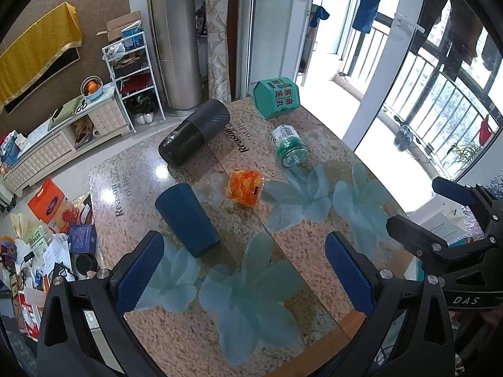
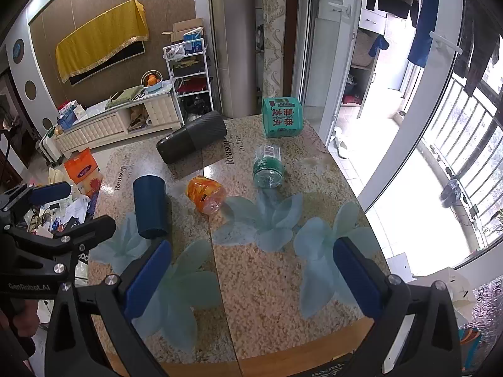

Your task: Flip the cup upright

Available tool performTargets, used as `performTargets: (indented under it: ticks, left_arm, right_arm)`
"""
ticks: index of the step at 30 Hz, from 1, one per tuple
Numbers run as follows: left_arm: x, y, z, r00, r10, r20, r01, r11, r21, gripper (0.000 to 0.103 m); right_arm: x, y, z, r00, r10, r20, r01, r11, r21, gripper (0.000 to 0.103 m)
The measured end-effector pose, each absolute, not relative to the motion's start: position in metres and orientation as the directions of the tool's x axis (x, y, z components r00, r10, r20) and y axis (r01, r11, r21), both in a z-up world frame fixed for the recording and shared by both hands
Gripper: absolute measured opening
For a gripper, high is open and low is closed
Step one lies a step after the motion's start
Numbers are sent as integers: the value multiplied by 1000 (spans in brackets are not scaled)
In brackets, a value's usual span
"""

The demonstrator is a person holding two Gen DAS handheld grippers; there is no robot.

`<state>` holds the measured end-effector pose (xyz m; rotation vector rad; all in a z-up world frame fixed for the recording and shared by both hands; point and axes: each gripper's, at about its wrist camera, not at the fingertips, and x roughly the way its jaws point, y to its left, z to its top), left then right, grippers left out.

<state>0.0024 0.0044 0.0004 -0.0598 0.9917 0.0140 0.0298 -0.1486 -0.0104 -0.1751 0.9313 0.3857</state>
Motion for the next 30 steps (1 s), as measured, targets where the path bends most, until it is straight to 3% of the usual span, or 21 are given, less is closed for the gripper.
performTargets:
  ticks: [15,30]
  left_arm:
    - [19,11,-10,513,-34,-858,-53,996,-71,103]
    - [33,39,-53,405,-47,-913,-204,969,-140,103]
  right_arm:
    - [53,-144,-14,490,225,-842,-405,914,9,103]
    - [153,-121,-43,317,190,-929,-463,886,23,103]
